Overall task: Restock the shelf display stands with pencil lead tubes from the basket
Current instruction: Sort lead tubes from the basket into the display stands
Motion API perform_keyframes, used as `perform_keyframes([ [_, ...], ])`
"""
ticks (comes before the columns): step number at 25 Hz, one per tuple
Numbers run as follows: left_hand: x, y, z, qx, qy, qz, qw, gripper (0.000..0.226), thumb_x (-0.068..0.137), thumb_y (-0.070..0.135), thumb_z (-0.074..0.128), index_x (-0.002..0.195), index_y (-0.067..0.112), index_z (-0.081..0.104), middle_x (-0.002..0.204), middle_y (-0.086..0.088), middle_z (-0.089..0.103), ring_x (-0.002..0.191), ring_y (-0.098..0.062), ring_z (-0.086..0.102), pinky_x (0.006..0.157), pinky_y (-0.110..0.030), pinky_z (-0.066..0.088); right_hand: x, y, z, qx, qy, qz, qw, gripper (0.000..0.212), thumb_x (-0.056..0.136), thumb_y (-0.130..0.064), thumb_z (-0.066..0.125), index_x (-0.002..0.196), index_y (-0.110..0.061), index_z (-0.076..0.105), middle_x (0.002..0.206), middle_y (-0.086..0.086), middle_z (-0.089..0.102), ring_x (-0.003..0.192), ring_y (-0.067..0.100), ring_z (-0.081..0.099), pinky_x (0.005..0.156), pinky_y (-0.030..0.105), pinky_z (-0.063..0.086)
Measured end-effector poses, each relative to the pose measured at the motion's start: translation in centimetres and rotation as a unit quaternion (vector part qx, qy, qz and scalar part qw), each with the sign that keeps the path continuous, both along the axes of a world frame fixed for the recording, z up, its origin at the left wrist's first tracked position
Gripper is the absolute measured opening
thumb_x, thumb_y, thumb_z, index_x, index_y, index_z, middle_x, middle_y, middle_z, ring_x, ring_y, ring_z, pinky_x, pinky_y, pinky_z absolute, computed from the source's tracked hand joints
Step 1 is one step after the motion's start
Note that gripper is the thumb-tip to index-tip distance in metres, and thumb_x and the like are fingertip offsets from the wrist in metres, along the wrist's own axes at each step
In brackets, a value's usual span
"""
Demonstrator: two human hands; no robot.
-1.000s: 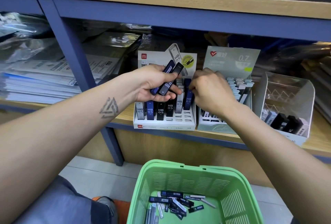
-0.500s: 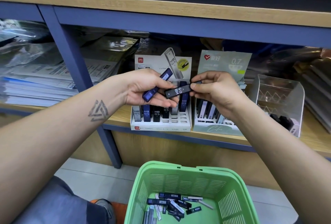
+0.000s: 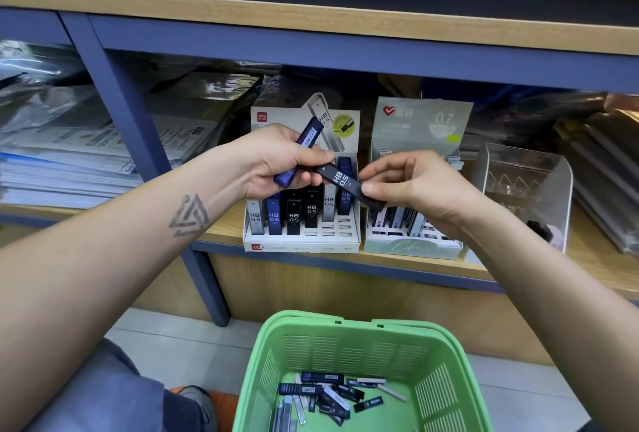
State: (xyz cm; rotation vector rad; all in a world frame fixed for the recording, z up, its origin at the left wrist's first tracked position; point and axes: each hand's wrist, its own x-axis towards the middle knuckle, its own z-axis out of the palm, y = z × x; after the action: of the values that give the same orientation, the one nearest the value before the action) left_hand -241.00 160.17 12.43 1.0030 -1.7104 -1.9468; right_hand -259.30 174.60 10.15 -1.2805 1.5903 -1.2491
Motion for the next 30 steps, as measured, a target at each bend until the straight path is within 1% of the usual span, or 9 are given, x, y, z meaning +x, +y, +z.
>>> perform_keyframes([
  [2,-0.7,0.6,0.0,-0.037,0.009,-0.012,0.999,0.011,0.086,0.005,0.076,0.089,0.0,0.066,0.06,-0.009,0.067,0.045,-0.01,0.061,0.038,-0.014,0.045,0.5,-0.2,0.1,-0.013,0.057,-0.005,0.998,0.02,0.081,-0.009,0.082,0.099,-0.009,0.075,0.082,0.007,0.076,0.078,0.013,0.071,0.078,0.022,0.057],
  [5,-1.6,1.4,-0.1,-0.067,0.027,-0.015,0.997,0.014,0.085,0.008,0.078,0.087,0.001,0.066,0.061,-0.007,0.068,0.047,-0.011,0.062,0.041,-0.015,0.049,1.3,-0.8,0.6,-0.034,0.131,-0.011,0.991,0.026,0.081,-0.007,0.083,0.103,-0.008,0.07,0.078,0.004,0.073,0.07,0.008,0.066,0.069,0.017,0.054],
  [8,-1.4,1.2,0.1,-0.084,0.022,0.018,0.996,0.018,0.089,0.014,0.075,0.098,0.001,0.067,0.067,-0.011,0.069,0.042,-0.01,0.06,0.034,-0.015,0.04,1.6,-1.4,0.7,-0.037,0.234,-0.021,0.971,0.035,0.083,-0.008,0.081,0.111,-0.018,0.064,0.081,0.008,0.071,0.066,0.012,0.061,0.072,0.031,0.055],
  [10,-0.9,0.4,0.5,-0.123,-0.02,0.029,0.992,0.016,0.094,0.015,0.071,0.1,0.0,0.066,0.066,-0.01,0.068,0.035,-0.007,0.046,0.03,-0.015,0.027,1.7,-1.7,0.5,-0.049,0.282,-0.042,0.957,0.035,0.084,-0.011,0.08,0.112,-0.027,0.066,0.083,0.004,0.069,0.07,0.015,0.063,0.078,0.037,0.057],
  [12,-0.3,-0.4,0.9,-0.129,-0.059,0.037,0.989,0.013,0.097,0.014,0.065,0.099,0.002,0.061,0.062,-0.01,0.066,0.033,-0.008,0.037,0.031,-0.014,0.02,2.3,-2.0,-0.1,-0.075,0.274,-0.06,0.957,0.027,0.086,-0.013,0.079,0.105,-0.027,0.066,0.083,0.0,0.067,0.075,0.021,0.066,0.079,0.042,0.058],
  [16,0.4,-1.0,0.8,-0.101,-0.075,0.037,0.991,0.016,0.105,0.019,0.05,0.098,0.004,0.048,0.063,-0.018,0.065,0.038,-0.015,0.038,0.033,-0.016,0.021,4.2,-2.9,-2.3,-0.118,0.237,-0.052,0.963,0.02,0.089,-0.012,0.074,0.1,-0.023,0.061,0.087,-0.001,0.065,0.076,0.023,0.068,0.077,0.046,0.058],
  [22,1.7,-1.5,0.3,-0.146,-0.095,0.0,0.985,0.021,0.107,0.022,0.047,0.1,0.007,0.06,0.059,-0.007,0.066,0.042,-0.015,0.049,0.037,-0.019,0.035,5.5,-3.7,-4.5,-0.137,0.288,-0.03,0.947,0.018,0.09,-0.011,0.074,0.101,-0.02,0.062,0.089,-0.002,0.066,0.082,0.017,0.067,0.079,0.044,0.057],
  [27,2.2,-1.7,0.4,-0.14,-0.102,0.0,0.985,0.022,0.106,0.018,0.049,0.108,0.002,0.064,0.061,-0.009,0.064,0.041,-0.014,0.046,0.037,-0.018,0.032,5.3,-3.8,-4.9,-0.133,0.299,-0.006,0.945,0.014,0.09,-0.013,0.074,0.095,-0.021,0.064,0.085,-0.007,0.068,0.08,0.015,0.067,0.076,0.043,0.057],
  [30,2.3,-1.4,0.6,-0.118,-0.096,-0.009,0.988,0.021,0.104,0.008,0.047,0.109,-0.003,0.063,0.064,-0.012,0.064,0.044,-0.014,0.047,0.038,-0.02,0.033,5.5,-3.7,-5.4,-0.156,0.363,-0.029,0.918,0.01,0.094,-0.016,0.069,0.102,-0.013,0.074,0.089,0.0,0.072,0.082,0.019,0.068,0.076,0.043,0.056],
])
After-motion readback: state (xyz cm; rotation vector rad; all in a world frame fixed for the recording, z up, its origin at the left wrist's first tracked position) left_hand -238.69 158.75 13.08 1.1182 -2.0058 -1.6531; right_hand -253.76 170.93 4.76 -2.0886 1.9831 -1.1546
